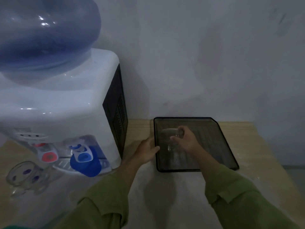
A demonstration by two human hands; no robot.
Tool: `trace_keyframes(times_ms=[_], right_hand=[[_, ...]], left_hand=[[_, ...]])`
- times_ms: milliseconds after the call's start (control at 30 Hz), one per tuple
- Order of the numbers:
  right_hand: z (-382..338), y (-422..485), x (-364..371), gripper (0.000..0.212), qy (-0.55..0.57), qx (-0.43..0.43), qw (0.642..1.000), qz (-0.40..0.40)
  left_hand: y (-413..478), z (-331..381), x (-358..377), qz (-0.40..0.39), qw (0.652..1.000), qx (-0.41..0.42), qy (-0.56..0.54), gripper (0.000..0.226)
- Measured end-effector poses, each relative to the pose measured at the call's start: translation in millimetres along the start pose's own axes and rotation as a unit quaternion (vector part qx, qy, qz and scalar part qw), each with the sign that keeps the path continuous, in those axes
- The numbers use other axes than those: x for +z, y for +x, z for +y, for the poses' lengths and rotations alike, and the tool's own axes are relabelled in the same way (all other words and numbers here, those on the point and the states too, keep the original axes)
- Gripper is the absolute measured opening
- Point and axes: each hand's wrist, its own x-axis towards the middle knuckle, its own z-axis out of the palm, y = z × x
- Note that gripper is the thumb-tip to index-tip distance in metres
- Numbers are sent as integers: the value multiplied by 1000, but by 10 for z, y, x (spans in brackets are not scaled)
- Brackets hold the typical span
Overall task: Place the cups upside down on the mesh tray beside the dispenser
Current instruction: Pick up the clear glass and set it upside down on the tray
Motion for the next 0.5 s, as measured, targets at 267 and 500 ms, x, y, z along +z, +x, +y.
trace_keyframes(times_ms=[267,500], right_hand=[[-180,396,203,54,-226,-73,970,49],[-204,556,286,56,-217,-103,969,57]], left_hand=[[207,-241,108,-16,984,31,172,62],[248,-273,188,21,971,33,235,62]])
